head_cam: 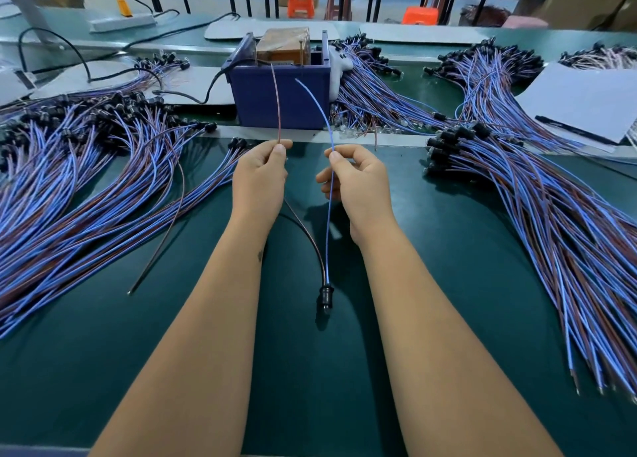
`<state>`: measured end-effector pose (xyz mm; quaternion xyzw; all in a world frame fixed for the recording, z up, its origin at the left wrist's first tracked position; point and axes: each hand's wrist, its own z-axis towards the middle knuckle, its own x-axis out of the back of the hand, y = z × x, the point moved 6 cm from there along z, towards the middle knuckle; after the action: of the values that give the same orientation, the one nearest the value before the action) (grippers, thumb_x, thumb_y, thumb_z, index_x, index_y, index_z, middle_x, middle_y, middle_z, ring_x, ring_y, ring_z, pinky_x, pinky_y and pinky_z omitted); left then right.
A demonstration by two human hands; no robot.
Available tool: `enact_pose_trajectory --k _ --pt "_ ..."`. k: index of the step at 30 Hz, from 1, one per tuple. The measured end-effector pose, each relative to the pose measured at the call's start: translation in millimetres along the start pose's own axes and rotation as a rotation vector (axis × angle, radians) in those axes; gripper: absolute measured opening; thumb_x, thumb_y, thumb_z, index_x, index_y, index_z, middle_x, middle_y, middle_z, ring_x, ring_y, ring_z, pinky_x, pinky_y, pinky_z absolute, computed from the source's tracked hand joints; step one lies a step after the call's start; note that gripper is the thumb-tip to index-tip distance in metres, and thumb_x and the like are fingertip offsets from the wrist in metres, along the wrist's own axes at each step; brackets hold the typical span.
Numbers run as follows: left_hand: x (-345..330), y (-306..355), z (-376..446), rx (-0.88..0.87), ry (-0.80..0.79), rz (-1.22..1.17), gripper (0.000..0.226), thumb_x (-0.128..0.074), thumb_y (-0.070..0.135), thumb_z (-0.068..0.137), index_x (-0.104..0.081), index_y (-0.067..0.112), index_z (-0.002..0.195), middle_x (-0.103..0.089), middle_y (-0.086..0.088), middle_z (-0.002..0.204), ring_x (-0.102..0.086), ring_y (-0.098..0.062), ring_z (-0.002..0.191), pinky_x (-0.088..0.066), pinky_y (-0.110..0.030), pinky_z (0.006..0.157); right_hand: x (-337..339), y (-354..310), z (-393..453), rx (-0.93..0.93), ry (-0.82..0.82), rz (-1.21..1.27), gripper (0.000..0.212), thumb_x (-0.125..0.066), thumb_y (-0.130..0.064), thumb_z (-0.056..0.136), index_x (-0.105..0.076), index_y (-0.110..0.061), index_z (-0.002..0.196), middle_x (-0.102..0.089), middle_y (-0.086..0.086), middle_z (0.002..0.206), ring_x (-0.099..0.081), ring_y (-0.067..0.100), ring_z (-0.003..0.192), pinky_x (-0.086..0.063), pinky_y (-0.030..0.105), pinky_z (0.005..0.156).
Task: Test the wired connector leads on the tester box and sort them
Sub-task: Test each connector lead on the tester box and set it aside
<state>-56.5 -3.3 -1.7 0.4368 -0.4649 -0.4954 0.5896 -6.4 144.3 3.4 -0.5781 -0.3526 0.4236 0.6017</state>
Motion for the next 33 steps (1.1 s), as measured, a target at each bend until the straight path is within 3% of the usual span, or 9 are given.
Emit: enact_pose_trajectory --k 7,11,19,28,33 --pt "8.1 -5.7 3.5 0.013 0.052 0.009 0.028 -0.052 0.028 0.096 -0.071 0.025 0.115 -0.049 0.019 0.049 -0.038 -0.005 0.051 -0.036 -0.019 0.054 1.2 -1.5 0.2 0.008 -0.005 0.09 0.012 -0.05 -0.011 0.1 -0.061 -0.014 0.096 -0.064 0.004 0.068 -0.057 0.006 0.055 -0.047 0.016 0.052" --pt "15.4 -7.3 9.7 0.027 0.098 -0.021 0.025 -0.054 0.025 0.096 -0.072 0.025 0.115 -0.055 0.024 0.053 -0.04 -0.006 0.056 -0.036 -0.021 0.057 3.1 0.7 3.0 -0.023 0.021 0.126 0.013 -0.05 -0.012 0.1 -0.06 -0.016 0.093 -0.065 0.002 0.066 -0.056 0.01 0.052 -0.047 0.018 0.052" --pt "15.2 -14.8 14.3 0.108 0.104 0.024 0.039 -0.044 0.017 0.094 -0.066 0.023 0.125 -0.049 0.021 0.044 -0.032 -0.003 0.043 -0.03 -0.018 0.044 2.5 0.8 4.0 -0.019 0.014 0.123 0.013 -0.05 -0.012 0.1 -0.06 -0.017 0.092 -0.065 0.0 0.063 -0.056 0.01 0.053 -0.047 0.017 0.052" --pt "18.9 -8.9 12.5 0.046 0.124 0.009 0.038 -0.045 0.014 0.095 -0.069 0.028 0.12 -0.057 0.01 0.074 -0.041 -0.01 0.063 -0.034 -0.021 0.054 3.9 2.2 6.0 -0.02 0.013 0.134 0.012 -0.051 -0.013 0.1 -0.062 -0.017 0.096 -0.066 -0.003 0.063 -0.058 0.007 0.053 -0.049 0.017 0.053" --pt "20.6 -10.8 15.5 0.053 0.126 0.006 0.037 -0.045 0.014 0.093 -0.071 0.033 0.111 -0.048 0.019 0.05 -0.032 -0.007 0.053 -0.029 -0.021 0.049 3.0 2.8 7.1 -0.02 0.019 0.127 0.012 -0.052 -0.013 0.1 -0.062 -0.017 0.096 -0.065 -0.003 0.062 -0.057 0.008 0.052 -0.049 0.017 0.053"
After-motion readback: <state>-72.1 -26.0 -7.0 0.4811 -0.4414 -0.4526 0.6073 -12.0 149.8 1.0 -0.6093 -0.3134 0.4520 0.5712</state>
